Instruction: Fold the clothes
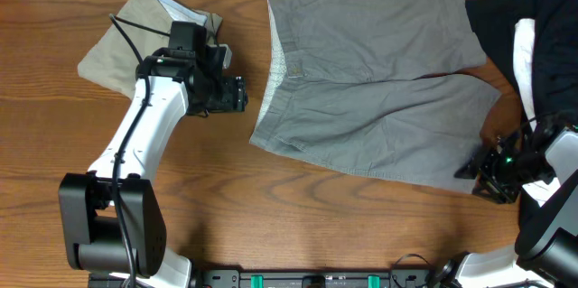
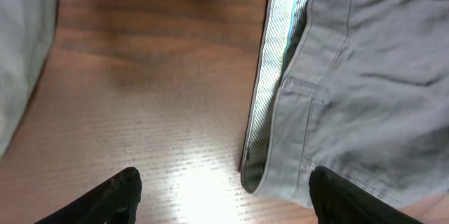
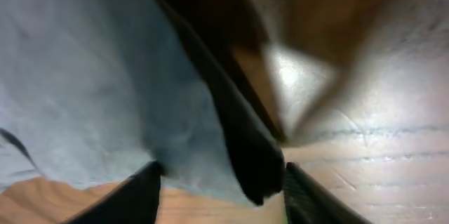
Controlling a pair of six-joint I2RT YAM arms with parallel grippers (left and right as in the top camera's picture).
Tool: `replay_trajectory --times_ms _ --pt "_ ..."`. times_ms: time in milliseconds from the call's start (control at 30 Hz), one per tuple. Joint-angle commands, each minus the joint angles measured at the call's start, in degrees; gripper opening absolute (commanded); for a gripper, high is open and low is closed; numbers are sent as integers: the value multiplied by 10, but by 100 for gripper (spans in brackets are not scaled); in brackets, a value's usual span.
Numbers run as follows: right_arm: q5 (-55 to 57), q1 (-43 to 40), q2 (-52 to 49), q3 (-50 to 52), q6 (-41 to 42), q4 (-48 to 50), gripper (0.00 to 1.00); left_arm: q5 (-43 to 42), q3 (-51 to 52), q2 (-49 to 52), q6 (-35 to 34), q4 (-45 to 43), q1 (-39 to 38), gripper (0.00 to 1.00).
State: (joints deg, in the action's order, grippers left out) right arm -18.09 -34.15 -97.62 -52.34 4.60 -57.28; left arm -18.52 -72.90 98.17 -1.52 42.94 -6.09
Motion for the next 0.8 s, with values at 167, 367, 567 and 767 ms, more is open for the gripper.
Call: replay_trajectory --times_ms 167,367,567,767 --pt "120 5 0 4 77 -30 2 -10 7 8 -1 23 3 79" --pt "149 9 33 4 93 -75 2 -23 7 8 0 38 -5 80" --pt "145 13 97 4 93 -48 1 -33 16 21 42 57 -54 79" --pt "87 13 126 4 92 -23 31 12 19 87 48 62 -102 70"
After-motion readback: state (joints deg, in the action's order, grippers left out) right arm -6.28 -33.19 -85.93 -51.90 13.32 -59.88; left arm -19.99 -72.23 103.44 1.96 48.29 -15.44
